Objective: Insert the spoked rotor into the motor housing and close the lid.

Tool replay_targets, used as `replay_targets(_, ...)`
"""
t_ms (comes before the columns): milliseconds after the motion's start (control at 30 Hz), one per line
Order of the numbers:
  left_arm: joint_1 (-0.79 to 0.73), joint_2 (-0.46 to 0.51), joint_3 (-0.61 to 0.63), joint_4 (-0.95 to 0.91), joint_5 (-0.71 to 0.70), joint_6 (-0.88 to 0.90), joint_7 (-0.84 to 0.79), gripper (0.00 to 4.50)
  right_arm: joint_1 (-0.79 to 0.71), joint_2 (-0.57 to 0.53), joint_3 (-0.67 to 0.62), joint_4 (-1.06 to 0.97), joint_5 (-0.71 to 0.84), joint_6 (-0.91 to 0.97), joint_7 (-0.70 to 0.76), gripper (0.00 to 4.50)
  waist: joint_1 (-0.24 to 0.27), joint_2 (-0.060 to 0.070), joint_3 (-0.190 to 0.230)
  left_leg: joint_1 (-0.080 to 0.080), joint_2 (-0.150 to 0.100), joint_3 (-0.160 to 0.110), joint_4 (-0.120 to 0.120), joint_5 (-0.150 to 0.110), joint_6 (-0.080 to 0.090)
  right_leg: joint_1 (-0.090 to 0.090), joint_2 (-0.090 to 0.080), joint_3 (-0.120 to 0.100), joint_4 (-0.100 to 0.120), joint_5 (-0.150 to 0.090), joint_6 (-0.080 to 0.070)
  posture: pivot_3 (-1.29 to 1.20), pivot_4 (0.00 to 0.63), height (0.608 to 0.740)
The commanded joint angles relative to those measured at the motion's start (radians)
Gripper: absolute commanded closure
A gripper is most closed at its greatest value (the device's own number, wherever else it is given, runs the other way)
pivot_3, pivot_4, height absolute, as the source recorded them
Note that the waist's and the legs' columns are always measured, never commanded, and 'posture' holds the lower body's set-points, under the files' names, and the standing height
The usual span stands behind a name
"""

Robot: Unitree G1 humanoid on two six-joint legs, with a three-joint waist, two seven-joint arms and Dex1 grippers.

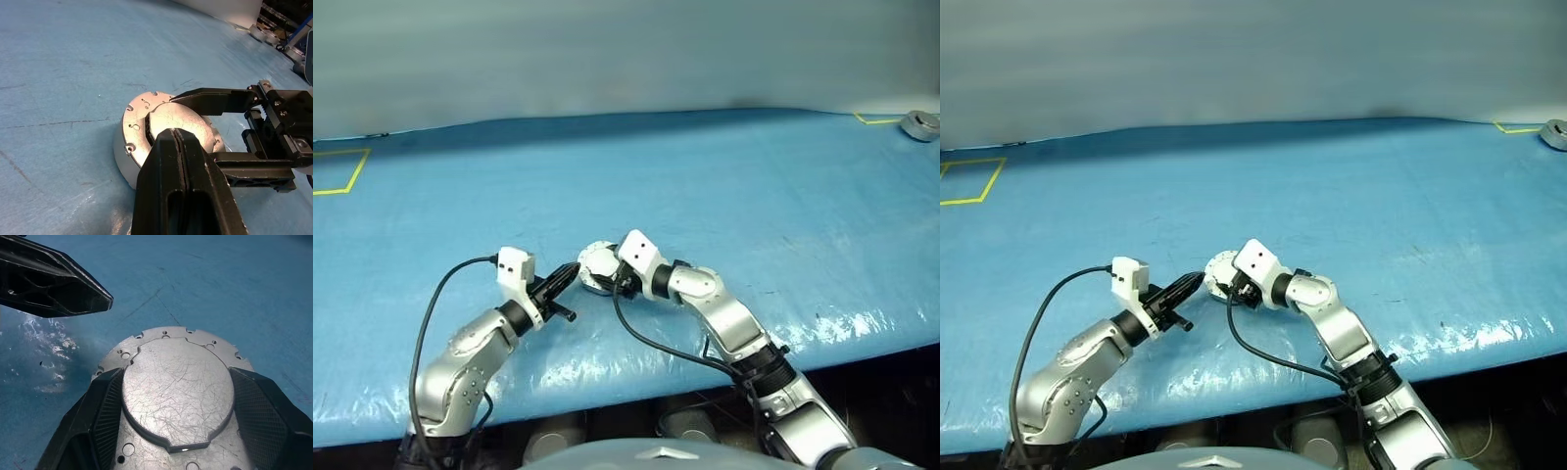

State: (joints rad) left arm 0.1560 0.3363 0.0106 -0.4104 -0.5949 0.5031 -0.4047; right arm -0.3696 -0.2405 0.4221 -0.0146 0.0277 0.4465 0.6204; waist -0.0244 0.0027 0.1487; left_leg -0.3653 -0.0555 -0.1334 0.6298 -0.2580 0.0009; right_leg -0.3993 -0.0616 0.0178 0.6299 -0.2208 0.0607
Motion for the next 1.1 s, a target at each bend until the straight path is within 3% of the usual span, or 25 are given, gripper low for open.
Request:
replay_targets(33,0.016,-0.004,0.028,-0.043,0.006,-0.044,-0.015,4.50,0.017,-0.014,0.023,0.080,-0.026,0.066,0.009,1.47,0.001,0.000,0.000,0.000,0.000,0.000,0.000,0.000,0.000,0.000,0.000,0.000,0.000,-0.001,-0.001,0.00,0.150,0.740)
replay_targets(267,-0.012,0.009,0.021,-0.027,0.001,0.020,-0.016,4.50,0.008,-0.024,0.049,0.076,-0.042,0.101,0.032,1.47,0.000,0.000,0.000,0.001,0.000,0.000,0.000,0.000,0.000,0.001,0.001,-0.001,0.000,-0.002,-0.003,0.00,0.150,0.740)
replay_targets(567,-0.161,-0.002,0.046,0.058,-0.070,0.265,0.081,4.50,0.020,-0.029,0.039,0.060,-0.046,0.117,0.023,1.47,0.000,0.000,0.000,0.002,-0.001,-0.001,0.000,0.000,0.000,0.002,0.002,-0.002,0.000,0.000,0.001,0.00,0.150,0.740)
replay_targets(867,-0.221,-0.020,0.034,0.134,-0.044,0.306,0.091,4.50,0.021,-0.026,0.036,0.055,-0.047,0.123,0.011,1.47,0.004,-0.001,-0.001,0.003,-0.002,-0.001,0.000,0.001,-0.001,0.001,0.002,-0.002,0.000,0.001,0.001,0.00,0.150,0.740)
replay_targets(1100,-0.230,-0.047,0.056,0.107,-0.030,0.243,0.088,4.50,0.025,-0.029,0.038,0.047,-0.050,0.128,0.008,1.47,0.004,-0.001,-0.001,0.004,-0.002,-0.001,0.000,0.002,-0.001,0.002,0.001,-0.002,0.000,0.001,0.001,0.00,0.150,0.740)
